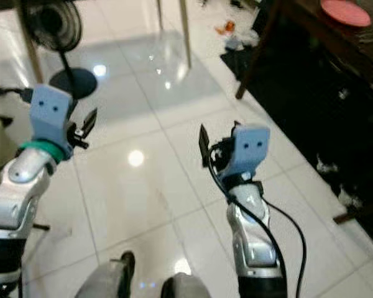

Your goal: Setting the table

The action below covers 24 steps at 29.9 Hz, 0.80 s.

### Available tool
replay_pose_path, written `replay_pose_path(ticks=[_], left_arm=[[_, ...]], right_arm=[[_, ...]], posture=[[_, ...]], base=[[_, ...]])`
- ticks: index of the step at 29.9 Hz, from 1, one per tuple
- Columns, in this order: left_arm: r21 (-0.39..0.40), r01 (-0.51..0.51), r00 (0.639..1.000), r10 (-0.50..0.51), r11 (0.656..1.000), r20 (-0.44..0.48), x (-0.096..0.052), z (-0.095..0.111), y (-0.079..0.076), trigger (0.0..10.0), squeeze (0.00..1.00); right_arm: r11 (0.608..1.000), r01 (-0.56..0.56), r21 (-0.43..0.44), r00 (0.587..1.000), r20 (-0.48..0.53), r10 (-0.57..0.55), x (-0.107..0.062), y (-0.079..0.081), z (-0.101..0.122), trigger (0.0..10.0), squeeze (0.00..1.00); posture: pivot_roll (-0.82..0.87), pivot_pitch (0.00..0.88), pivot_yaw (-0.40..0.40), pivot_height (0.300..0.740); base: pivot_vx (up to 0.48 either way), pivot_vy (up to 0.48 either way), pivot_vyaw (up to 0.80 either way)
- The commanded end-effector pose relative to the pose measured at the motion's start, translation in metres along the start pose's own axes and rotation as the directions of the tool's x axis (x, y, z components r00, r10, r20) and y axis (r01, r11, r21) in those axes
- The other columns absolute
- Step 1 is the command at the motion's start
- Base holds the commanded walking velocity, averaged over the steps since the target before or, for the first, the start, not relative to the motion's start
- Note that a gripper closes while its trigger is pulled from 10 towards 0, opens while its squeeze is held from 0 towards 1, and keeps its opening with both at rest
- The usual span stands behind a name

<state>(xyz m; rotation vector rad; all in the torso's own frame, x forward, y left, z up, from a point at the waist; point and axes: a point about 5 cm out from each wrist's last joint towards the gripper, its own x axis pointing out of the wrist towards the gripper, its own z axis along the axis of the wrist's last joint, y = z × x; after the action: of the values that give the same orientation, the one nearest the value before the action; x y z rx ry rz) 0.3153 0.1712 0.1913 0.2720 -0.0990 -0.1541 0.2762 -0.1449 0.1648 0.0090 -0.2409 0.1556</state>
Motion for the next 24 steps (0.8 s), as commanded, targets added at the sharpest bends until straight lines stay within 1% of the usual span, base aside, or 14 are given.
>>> replay_pose_path(ticks=[1,3,4,5,8,24], left_arm=[[0.005,0.003,1.0,-0.003,1.0,-0.024,-0.0005,-0.0054,-0.0024,10.0,0.0],[0.013,-0.014,1.0,0.014,1.0,-0.026,0.0003,-0.0059,-0.0008,10.0,0.0],[0.024,-0.039,0.999,0.04,0.999,-0.034,0.0013,-0.007,0.0015,10.0,0.0],[0.024,-0.039,0.999,0.04,0.999,-0.034,0.0013,-0.007,0.0015,10.0,0.0],[0.029,-0.094,0.995,0.095,0.995,-0.044,0.0047,-0.0084,0.0053,10.0,0.0],[0.023,-0.093,0.995,0.093,0.995,-0.027,0.0073,-0.0055,0.0032,10.0,0.0]], right_arm=[[1.0,0.011,0.007,1.0,-0.022,-0.011,-0.003,-0.0031,-0.0039,10.0,0.0],[1.0,0.01,0.008,1.0,-0.017,-0.01,-0.0028,-0.0028,-0.0031,10.0,0.0],[1.0,0.015,0.007,1.0,-0.013,-0.015,-0.0023,-0.0028,-0.0022,10.0,0.0],[1.0,0.015,0.007,1.0,-0.013,-0.015,-0.0023,-0.0028,-0.0022,10.0,0.0],[1.0,0.021,0.017,1.0,-0.004,-0.021,-0.0013,-0.0029,-0.0007,10.0,0.0],[1.0,0.018,0.019,1.0,0.001,-0.018,-0.0012,-0.0033,-0.0006,10.0,0.0]], posture=[[0.05,0.043,-0.001,0.74],[0.05,0.044,-0.001,0.74],[0.05,0.044,-0.001,0.74],[0.05,0.044,-0.001,0.74],[0.04,0.043,-0.002,0.74],[0.05,0.038,-0.002,0.74]], base=[[0.0,0.0,0.79],[0.0,0.0,0.79],[0.262,0.0,0.65],[0.262,0.0,0.65],[0.472,0.0,0.0],[0.472,0.0,0.0]])
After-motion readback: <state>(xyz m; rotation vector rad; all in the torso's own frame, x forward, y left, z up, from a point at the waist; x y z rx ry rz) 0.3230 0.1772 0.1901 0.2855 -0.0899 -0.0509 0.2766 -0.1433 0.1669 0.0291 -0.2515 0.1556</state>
